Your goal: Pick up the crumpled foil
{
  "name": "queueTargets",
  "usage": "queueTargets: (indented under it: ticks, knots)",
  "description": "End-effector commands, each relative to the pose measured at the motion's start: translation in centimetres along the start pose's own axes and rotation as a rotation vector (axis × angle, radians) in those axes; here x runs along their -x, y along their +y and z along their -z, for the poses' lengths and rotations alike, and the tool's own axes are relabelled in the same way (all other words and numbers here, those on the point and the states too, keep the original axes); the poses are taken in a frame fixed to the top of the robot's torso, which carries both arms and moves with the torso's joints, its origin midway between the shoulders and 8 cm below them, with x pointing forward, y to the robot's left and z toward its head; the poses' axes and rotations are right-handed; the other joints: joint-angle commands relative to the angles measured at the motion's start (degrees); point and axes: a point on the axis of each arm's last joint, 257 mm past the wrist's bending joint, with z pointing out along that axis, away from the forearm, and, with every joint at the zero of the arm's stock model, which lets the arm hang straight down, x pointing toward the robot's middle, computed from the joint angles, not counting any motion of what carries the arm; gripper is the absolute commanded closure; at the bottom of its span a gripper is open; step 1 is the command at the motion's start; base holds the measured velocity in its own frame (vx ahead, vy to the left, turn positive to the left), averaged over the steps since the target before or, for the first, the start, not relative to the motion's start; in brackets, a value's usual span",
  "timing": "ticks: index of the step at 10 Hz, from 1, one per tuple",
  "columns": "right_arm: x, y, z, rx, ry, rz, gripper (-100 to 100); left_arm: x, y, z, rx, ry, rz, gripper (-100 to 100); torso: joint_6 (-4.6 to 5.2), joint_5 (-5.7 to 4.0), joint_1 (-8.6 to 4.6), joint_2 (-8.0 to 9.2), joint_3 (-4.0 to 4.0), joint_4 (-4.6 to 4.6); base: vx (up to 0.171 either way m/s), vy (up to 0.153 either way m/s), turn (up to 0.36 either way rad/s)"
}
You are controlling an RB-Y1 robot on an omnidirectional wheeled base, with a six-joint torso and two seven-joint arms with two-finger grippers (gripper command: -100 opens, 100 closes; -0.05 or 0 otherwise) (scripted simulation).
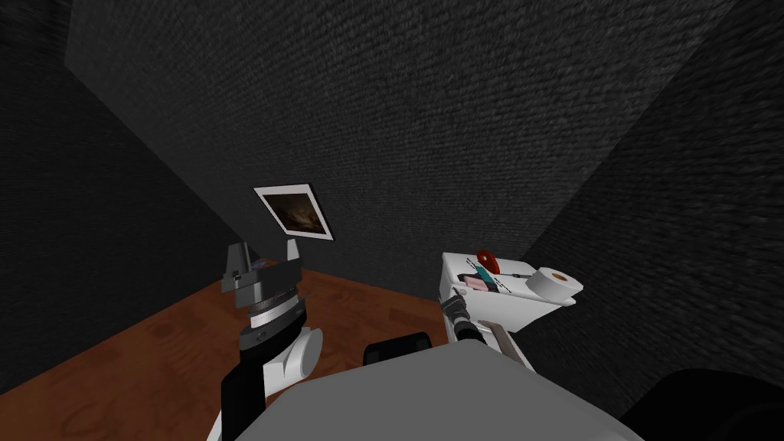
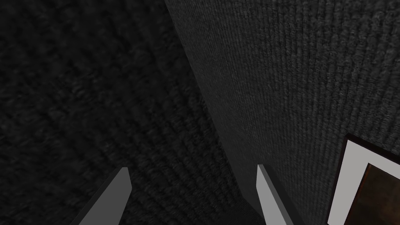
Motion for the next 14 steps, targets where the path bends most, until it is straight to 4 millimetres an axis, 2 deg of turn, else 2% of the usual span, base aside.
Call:
queueTargets:
  ticks: [1,2,3,4,5,6,12,14]
  knots:
    - [-0.5,-0.6,0.0,-0.027,0.010,0.059,-100,0.0,0.0,0.0,0.000,0.000,0.000,0,0.00,0.00,0.00,0.00,0.00,0.00,-0.037,-0.035,0.035]
    - [-1.6,-1.2,0.2,-0.057,0.034,0.124,-100,0.0,0.0,0.0,0.000,0.000,0.000,0,0.02,0.00,0.01,-0.03,-0.02,0.00,-0.037,-0.051,0.072]
    - [-1.4,-1.3,0.2,-0.063,0.027,0.144,-100,0.0,0.0,0.0,0.000,0.000,0.000,0,0.00,-0.01,-0.05,-0.04,-0.02,-0.01,-0.042,-0.047,0.041]
    - [-2.4,-2.0,0.4,-0.094,0.050,0.205,-100,0.0,0.0,0.0,0.000,0.000,0.000,0,0.01,-0.01,-0.04,-0.04,-0.02,-0.01,-0.049,-0.045,0.062]
    - [-2.1,-2.1,0.4,-0.099,0.041,0.226,-100,0.0,0.0,0.0,0.000,0.000,0.000,0,0.01,-0.01,-0.04,-0.01,-0.01,0.00,-0.038,-0.040,0.037]
    - [-2.9,-2.9,0.5,-0.131,0.060,0.283,-100,0.0,0.0,0.0,0.000,0.000,0.000,0,0.01,0.00,-0.02,-0.04,-0.02,0.00,-0.032,-0.057,0.055]
    - [-3.3,-5.4,1.0,-0.237,0.069,0.502,-100,0.0,0.0,0.0,0.000,0.000,0.000,0,0.01,0.03,0.15,-0.16,-0.09,-0.03,-0.019,-0.009,0.044]
    - [-3.2,-5.5,1.0,-0.237,0.067,0.506,-100,0.0,0.0,0.0,0.000,0.000,0.000,0,0.01,0.03,0.16,-0.16,-0.09,-0.03,-0.003,0.000,0.011]
